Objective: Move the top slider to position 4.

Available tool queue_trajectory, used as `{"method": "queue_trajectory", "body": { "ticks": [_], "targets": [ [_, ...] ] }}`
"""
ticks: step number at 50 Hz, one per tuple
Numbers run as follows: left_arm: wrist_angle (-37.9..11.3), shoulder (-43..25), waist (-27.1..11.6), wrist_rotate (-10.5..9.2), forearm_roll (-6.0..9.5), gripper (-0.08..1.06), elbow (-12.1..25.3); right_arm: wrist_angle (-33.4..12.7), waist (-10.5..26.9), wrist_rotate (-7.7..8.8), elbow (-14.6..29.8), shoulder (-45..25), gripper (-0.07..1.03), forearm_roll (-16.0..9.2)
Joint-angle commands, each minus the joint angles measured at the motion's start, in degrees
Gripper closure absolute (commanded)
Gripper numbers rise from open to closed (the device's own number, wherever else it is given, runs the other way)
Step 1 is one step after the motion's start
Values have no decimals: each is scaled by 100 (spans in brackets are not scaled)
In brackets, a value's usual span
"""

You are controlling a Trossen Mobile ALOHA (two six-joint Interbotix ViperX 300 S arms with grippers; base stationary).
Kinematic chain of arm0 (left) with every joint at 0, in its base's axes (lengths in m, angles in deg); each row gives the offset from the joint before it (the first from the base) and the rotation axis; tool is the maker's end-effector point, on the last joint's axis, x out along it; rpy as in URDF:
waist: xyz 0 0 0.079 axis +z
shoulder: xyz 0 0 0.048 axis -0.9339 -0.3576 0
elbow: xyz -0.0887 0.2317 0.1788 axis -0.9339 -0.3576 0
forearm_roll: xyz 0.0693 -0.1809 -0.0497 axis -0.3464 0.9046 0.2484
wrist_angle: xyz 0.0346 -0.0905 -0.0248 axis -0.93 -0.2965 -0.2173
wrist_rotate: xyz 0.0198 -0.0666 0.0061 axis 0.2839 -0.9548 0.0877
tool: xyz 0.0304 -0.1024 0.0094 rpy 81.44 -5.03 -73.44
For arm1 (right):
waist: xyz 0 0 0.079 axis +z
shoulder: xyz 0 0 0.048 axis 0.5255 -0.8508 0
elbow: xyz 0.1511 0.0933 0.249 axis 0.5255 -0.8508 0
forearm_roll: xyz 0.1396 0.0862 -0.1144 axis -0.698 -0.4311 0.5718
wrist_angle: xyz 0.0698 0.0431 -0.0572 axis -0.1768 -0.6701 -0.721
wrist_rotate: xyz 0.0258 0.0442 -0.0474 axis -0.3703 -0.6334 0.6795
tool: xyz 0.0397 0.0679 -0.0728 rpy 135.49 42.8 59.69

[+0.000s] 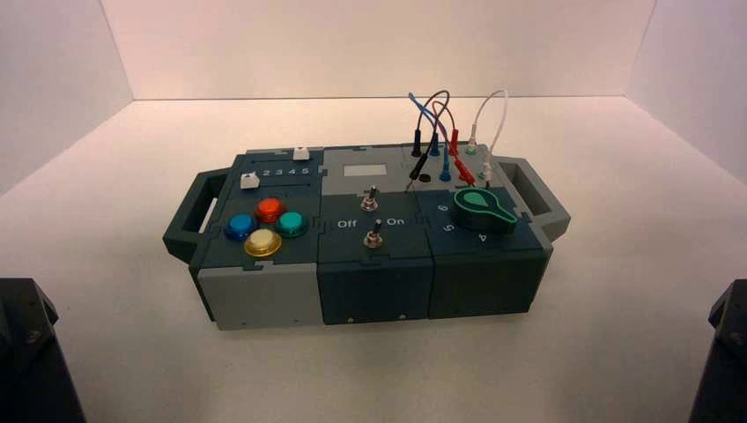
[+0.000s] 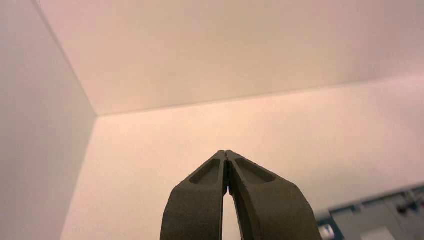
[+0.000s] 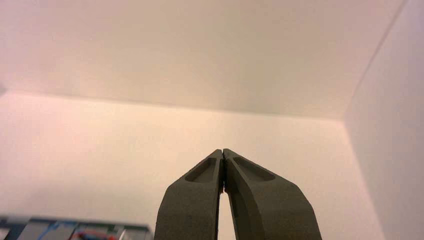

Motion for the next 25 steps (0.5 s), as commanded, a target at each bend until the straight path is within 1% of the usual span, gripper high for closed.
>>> {"method": "queue_trajectory", "body": {
  "ticks": [1,8,14,16,18,21,25],
  "targets": [
    [-439,-44,-141,53,9,101,290,-264,246,-26,334,-255,99,-149],
    [-1116,-132,-237,53,18,101,448,-589,571,-26,483,-527,99,-176],
    [-1521,-255,-237,53,18,101,545,-809,826,-9,589,-712,99,-176],
    [-1573,-281,-246,53,26,101,562,-844,888,-9,606,-738,99,-176],
    [-1784,-369,-316,53,35,101,606,-949,1107,-9,659,-826,99,-185],
    [-1872,-448,-396,53,35,101,642,-1011,1292,-9,686,-896,99,-185],
    [-1934,-606,-624,53,53,101,668,-1125,1573,-18,800,-1037,99,-202]
  ]
}}
